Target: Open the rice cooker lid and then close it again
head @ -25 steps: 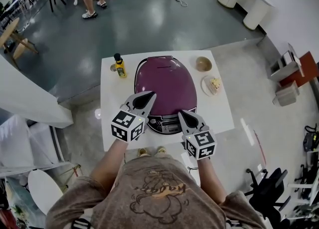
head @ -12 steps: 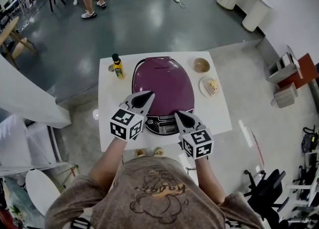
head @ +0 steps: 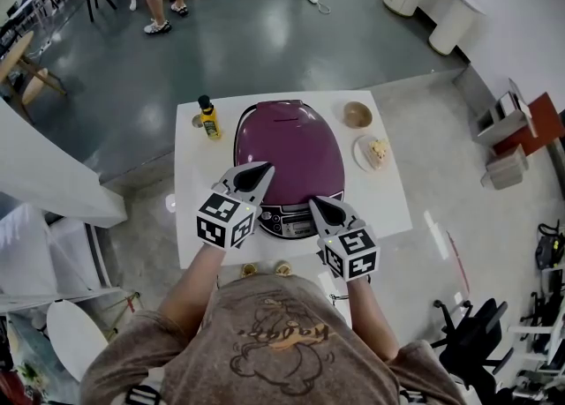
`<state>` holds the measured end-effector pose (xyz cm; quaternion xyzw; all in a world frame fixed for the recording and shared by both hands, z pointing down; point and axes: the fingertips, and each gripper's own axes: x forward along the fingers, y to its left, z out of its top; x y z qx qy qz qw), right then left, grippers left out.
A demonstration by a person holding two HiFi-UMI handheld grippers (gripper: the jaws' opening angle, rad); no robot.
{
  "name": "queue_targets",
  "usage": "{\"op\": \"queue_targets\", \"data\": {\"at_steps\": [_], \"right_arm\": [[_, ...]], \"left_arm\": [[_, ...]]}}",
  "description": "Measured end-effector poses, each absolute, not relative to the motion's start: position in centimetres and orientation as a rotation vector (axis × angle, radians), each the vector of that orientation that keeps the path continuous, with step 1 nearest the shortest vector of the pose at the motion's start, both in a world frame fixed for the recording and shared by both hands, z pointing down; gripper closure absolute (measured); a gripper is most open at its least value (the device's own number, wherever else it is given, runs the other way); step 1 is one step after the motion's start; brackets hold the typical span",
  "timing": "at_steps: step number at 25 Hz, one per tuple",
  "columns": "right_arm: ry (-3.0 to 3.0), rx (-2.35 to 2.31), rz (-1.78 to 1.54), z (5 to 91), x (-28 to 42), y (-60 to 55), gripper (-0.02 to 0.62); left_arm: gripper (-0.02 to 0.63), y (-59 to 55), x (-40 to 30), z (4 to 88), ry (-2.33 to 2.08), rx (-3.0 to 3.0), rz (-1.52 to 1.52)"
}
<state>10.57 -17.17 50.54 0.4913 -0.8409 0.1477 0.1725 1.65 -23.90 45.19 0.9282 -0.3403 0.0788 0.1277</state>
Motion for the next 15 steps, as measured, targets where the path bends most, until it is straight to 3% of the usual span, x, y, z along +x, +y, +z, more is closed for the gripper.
{"op": "queue_targets", "data": {"at_steps": [15], "right_arm": [[-2.450,1.350,0.488,50.24,9.84,-16.31,0.594]], "left_arm": [[0.586,-23.75,2.09,45.02,-0.974,2.724,0.276]]}}
